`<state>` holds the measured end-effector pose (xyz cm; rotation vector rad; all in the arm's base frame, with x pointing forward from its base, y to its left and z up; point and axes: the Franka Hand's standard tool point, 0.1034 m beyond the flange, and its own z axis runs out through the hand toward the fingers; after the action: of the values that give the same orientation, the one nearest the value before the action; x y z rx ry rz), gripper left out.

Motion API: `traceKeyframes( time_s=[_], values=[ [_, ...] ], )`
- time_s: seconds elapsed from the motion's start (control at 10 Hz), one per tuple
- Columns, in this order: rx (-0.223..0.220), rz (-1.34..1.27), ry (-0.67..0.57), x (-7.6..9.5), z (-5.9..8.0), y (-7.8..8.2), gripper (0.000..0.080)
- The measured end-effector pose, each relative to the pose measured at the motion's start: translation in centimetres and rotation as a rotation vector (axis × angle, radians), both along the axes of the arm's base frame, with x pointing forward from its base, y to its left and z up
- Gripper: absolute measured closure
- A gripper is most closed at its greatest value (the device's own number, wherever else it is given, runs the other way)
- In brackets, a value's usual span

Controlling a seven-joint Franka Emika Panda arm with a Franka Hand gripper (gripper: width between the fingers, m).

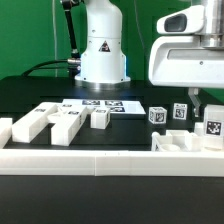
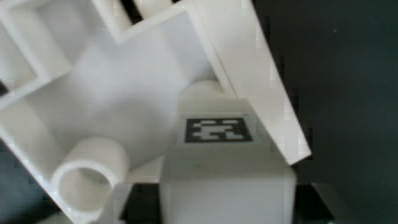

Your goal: Assemble chair

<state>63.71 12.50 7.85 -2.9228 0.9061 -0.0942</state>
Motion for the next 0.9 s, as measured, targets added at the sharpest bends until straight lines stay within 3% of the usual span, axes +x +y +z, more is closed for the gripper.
traceKeyframes(
  time_s=[0.9],
  values=[
    [0.09,-0.748,0.051,-0.08,-0.1,-0.29,0.0509]
  ],
)
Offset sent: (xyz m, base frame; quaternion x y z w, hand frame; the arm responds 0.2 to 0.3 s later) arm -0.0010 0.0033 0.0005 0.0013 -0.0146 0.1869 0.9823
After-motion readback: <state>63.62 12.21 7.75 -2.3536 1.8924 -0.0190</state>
